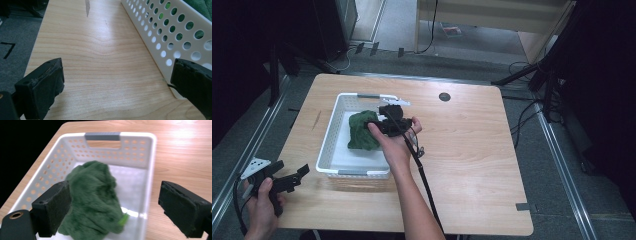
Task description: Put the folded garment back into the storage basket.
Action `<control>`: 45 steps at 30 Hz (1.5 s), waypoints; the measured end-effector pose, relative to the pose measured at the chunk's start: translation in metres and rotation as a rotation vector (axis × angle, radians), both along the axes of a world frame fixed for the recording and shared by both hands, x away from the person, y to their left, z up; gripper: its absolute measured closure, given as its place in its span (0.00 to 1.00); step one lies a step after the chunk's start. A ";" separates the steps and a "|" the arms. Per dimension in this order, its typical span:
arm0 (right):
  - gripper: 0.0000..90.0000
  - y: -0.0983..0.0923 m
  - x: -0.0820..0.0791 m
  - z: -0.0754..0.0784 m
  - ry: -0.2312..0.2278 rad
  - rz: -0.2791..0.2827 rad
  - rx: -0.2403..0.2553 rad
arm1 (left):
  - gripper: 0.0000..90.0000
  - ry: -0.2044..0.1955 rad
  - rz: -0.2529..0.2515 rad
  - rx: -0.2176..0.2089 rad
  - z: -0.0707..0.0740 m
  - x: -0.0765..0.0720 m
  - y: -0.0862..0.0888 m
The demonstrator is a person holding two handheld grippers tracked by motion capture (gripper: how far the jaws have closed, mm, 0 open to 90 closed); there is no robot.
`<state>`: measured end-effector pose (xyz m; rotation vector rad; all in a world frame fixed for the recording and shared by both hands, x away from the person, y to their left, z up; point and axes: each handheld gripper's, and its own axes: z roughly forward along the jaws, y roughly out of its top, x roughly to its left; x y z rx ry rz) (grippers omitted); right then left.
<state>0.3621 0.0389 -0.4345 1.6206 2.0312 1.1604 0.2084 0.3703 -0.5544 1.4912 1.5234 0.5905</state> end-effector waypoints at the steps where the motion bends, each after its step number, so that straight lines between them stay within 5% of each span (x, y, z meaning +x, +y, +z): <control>1: 0.13 -0.005 0.000 0.000 -0.005 -0.003 0.000 | 0.00 0.000 0.000 0.000 0.000 0.000 0.000; 19: 0.13 -0.083 -0.012 0.002 -0.032 -0.096 -0.017 | 0.00 0.003 -0.002 0.005 0.000 0.000 0.000; 45: 0.14 -0.173 -0.037 -0.027 -0.063 -0.195 -0.055 | 0.00 0.004 0.000 0.010 0.000 0.000 -0.001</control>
